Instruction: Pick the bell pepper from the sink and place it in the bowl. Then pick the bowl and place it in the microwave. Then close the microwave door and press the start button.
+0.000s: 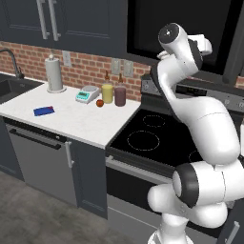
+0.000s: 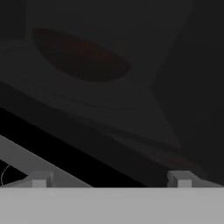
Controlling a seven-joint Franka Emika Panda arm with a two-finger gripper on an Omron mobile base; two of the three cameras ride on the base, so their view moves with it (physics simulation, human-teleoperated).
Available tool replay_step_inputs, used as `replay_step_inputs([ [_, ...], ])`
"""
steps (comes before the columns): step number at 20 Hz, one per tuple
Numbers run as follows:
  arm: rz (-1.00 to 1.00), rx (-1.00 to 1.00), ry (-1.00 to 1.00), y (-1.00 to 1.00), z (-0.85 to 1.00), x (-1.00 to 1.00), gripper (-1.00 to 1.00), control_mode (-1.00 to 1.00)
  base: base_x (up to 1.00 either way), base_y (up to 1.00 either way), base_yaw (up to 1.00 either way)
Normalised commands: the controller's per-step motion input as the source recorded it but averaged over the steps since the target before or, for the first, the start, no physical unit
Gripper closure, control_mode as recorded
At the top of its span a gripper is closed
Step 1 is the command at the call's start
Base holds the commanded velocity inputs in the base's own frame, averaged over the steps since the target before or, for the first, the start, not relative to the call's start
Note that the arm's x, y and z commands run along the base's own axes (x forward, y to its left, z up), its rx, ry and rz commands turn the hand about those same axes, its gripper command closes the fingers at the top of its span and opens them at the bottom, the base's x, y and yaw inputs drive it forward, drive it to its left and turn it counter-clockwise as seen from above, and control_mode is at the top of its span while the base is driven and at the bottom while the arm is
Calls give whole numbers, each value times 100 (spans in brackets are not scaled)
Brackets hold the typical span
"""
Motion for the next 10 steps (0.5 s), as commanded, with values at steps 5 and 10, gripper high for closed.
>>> replay_step_inputs([
  [5, 5, 3, 0, -38, 0, 39, -100, -100, 0, 0, 0],
  [10, 5, 3, 0, -41, 0, 42, -100, -100, 0, 0, 0],
])
